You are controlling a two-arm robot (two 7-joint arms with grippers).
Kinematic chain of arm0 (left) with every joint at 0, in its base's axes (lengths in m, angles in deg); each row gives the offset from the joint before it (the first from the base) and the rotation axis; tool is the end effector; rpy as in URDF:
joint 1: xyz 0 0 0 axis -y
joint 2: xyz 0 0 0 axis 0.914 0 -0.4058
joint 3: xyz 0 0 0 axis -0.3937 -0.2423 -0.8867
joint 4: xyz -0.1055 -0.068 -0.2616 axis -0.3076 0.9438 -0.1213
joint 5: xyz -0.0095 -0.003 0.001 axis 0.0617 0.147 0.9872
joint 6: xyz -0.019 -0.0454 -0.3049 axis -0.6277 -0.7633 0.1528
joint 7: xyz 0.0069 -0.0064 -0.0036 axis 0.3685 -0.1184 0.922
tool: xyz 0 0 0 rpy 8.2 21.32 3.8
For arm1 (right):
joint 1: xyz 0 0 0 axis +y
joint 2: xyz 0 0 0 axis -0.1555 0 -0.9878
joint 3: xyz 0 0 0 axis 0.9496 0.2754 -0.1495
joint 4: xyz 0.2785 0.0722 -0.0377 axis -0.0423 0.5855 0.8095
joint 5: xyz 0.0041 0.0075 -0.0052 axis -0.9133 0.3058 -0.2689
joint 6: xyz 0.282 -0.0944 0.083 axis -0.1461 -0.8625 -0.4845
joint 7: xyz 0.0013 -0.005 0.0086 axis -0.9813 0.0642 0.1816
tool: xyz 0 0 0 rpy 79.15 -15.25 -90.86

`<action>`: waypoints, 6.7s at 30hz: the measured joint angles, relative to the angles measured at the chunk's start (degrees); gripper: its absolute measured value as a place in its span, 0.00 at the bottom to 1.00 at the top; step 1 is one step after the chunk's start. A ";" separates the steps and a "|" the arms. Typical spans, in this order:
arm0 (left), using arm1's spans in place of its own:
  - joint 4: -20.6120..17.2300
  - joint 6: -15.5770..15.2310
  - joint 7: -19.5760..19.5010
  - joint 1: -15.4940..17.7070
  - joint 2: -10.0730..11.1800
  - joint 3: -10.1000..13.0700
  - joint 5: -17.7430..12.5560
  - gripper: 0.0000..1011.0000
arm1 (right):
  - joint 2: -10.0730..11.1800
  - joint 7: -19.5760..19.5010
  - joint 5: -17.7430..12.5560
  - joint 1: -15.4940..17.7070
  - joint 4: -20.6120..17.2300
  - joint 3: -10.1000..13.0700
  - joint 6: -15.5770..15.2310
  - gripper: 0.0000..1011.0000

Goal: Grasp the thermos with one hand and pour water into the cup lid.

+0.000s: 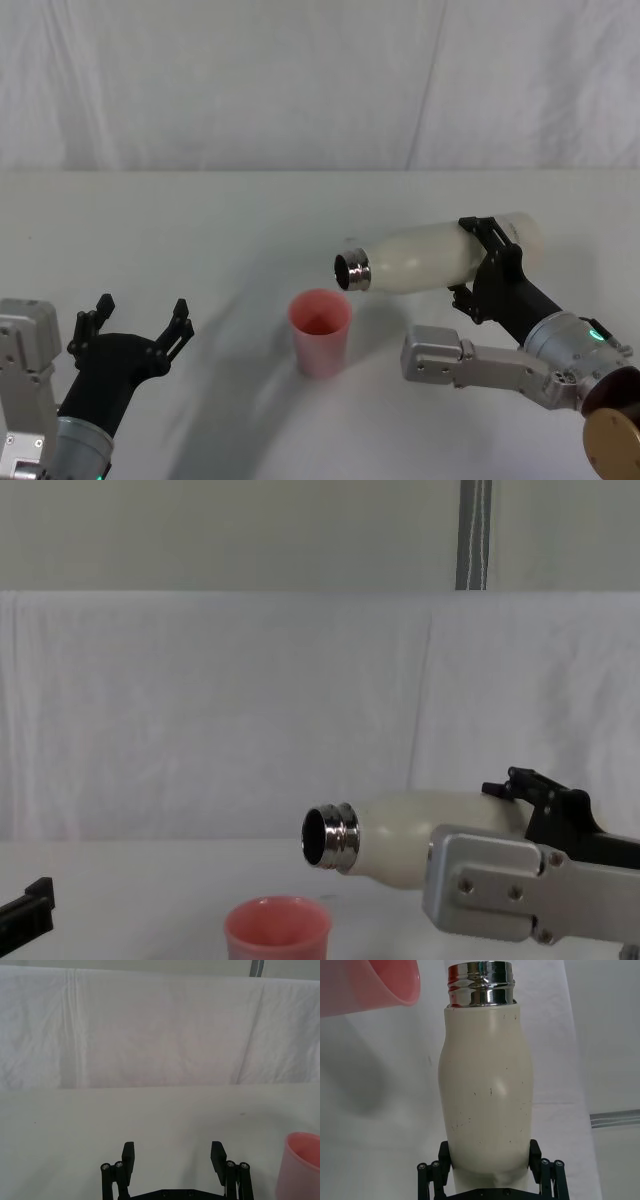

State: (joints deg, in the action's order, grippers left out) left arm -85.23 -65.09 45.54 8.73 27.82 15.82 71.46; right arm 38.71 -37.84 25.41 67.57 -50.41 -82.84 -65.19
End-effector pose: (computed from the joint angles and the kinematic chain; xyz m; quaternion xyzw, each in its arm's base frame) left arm 0.2531 0.0375 -0.2852 -0.0175 0.0064 0.6617 0.7495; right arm 0.3531 0.0419 -0.2534 -0.3677 -0.5147 -0.3896 0.6694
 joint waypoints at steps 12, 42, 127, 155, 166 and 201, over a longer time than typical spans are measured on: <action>0.00 0.00 0.00 0.00 0.00 0.00 0.00 0.99 | 0.10 -0.47 0.57 -0.42 -0.14 -0.36 0.06 0.94; 0.00 0.00 0.00 0.00 0.00 0.00 0.00 0.99 | 0.28 -1.13 0.92 -0.56 -0.43 -1.03 0.70 0.94; 0.00 0.00 0.00 0.00 0.00 0.00 0.00 0.99 | 0.82 0.14 2.50 -1.28 -0.31 -2.07 -0.29 0.94; 0.00 0.00 0.00 0.00 0.00 0.00 0.00 0.99 | 1.08 -0.03 2.67 -1.73 -0.15 -2.17 0.04 0.94; 0.00 0.00 0.00 0.00 0.00 0.00 0.00 0.99 | 1.02 0.08 2.62 -1.93 0.05 -2.29 0.07 0.94; 0.00 0.00 0.00 0.00 0.00 0.00 0.00 0.99 | 0.95 0.21 2.50 -1.84 -0.20 -2.44 -0.17 0.94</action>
State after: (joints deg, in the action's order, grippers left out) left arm -85.23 -65.10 45.54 8.73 27.83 15.82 71.46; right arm 39.66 -37.63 27.91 65.73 -50.61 -85.29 -65.36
